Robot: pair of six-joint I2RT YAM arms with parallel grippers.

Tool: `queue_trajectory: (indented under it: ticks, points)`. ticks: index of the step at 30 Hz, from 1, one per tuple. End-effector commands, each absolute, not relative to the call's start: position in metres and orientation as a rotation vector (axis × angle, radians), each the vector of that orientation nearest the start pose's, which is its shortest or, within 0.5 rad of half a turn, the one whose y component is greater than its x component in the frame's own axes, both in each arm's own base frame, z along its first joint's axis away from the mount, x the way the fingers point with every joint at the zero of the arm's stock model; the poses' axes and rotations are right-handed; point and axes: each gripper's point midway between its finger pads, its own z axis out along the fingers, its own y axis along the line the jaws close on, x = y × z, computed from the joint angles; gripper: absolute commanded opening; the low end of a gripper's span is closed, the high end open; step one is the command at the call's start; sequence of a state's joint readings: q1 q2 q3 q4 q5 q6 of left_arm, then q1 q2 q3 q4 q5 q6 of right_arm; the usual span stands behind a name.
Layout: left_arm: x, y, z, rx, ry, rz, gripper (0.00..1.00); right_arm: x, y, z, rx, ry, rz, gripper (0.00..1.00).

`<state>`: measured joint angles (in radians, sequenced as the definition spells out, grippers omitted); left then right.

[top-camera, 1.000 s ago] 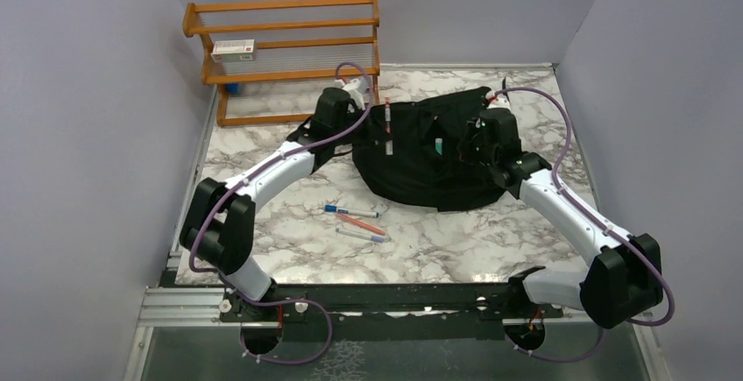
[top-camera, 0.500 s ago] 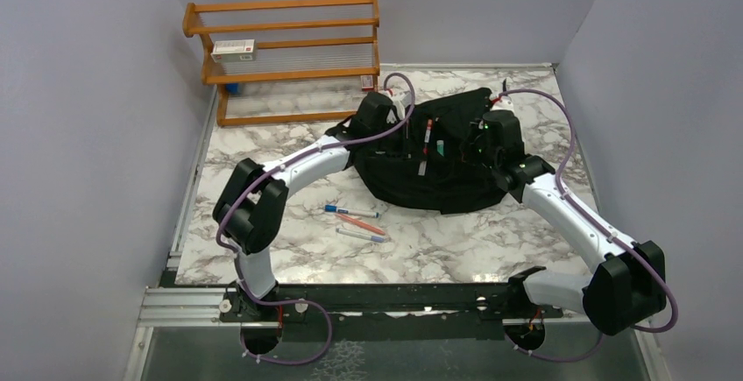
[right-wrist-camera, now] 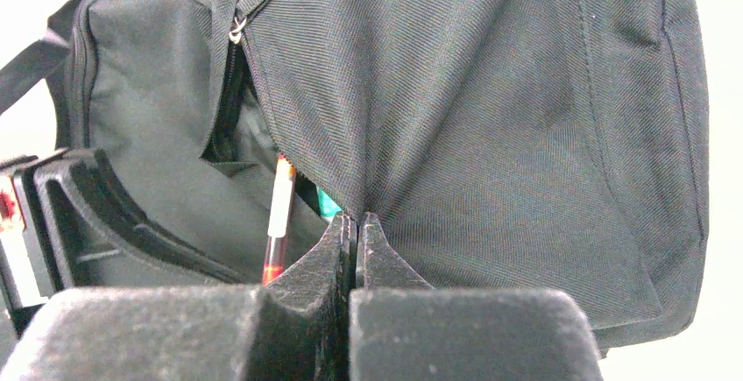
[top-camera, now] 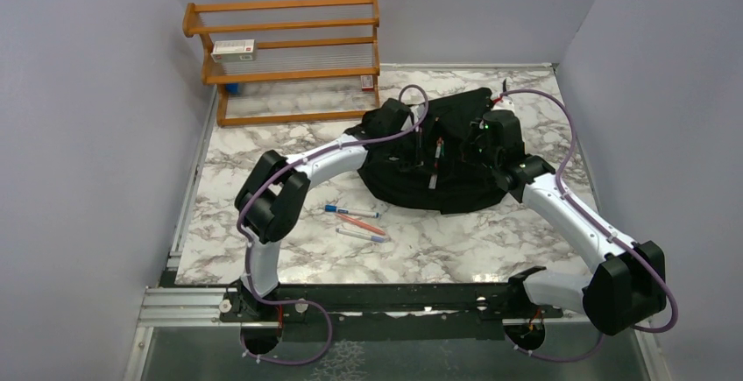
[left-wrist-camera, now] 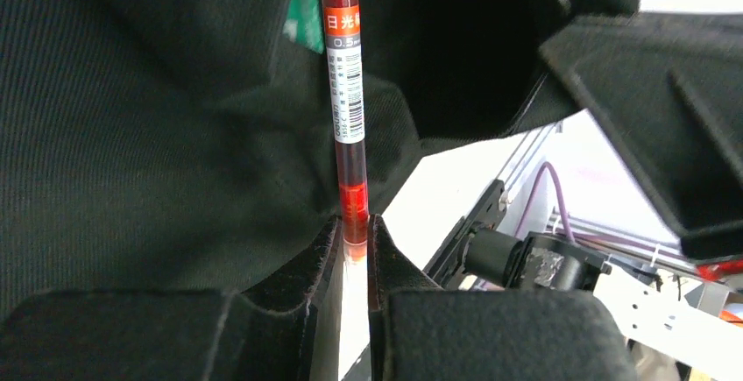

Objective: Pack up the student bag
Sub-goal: Place the stationery in the student bag.

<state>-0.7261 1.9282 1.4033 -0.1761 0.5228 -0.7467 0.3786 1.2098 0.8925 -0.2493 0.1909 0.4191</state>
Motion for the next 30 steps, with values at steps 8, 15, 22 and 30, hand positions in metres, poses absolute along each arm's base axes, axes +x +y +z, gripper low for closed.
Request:
queue_trajectory:
  ticks: [8, 15, 22, 30]
  points:
    - [0.334, -0.445, 0.157, 0.327, 2.453, -1.341, 0.00, 0.341, 0.124, 0.180, 0.169, 2.121, 0.311, 0.01]
    - [0.365, -0.453, 0.162, 0.317, 2.390, -1.306, 0.00, 0.339, 0.129, 0.179, 0.164, 2.129, 0.345, 0.01]
    - [0.391, -0.465, 0.169, 0.256, 2.331, -1.299, 0.00, 0.337, 0.137, 0.178, 0.150, 2.141, 0.394, 0.01]
    - [0.403, -0.474, 0.172, 0.217, 2.278, -1.333, 0.00, 0.333, 0.146, 0.180, 0.140, 2.153, 0.460, 0.01]
